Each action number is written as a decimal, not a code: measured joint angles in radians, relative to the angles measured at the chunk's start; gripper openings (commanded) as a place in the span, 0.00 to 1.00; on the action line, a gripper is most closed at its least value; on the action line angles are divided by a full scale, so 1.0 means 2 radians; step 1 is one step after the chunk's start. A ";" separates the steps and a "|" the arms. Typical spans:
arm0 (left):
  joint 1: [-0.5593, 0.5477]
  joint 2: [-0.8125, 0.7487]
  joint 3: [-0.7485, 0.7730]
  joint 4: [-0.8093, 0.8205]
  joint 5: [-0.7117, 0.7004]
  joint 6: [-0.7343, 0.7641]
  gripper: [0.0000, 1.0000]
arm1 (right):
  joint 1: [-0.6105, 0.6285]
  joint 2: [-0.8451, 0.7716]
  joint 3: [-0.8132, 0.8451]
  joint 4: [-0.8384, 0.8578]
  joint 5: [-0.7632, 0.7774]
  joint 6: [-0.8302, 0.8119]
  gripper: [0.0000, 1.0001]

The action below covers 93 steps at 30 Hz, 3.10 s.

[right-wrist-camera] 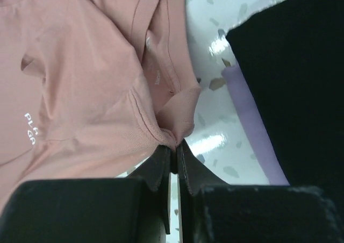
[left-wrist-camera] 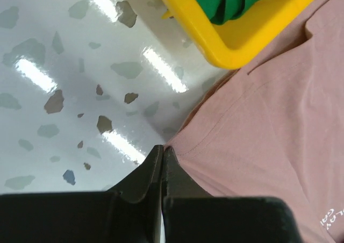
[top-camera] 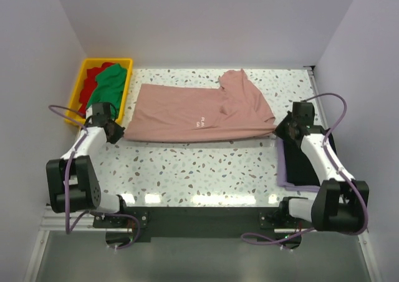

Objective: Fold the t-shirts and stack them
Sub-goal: Fold the tshirt

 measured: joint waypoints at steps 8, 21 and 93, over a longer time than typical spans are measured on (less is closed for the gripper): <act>0.000 -0.119 -0.064 -0.042 -0.008 0.005 0.00 | -0.002 -0.114 -0.053 -0.076 -0.019 0.001 0.02; -0.001 -0.256 -0.102 -0.135 -0.003 -0.017 0.61 | -0.002 -0.283 -0.084 -0.197 -0.031 0.007 0.61; -0.119 0.398 0.450 -0.020 -0.078 0.123 0.07 | 0.082 0.521 0.561 0.023 -0.040 -0.147 0.57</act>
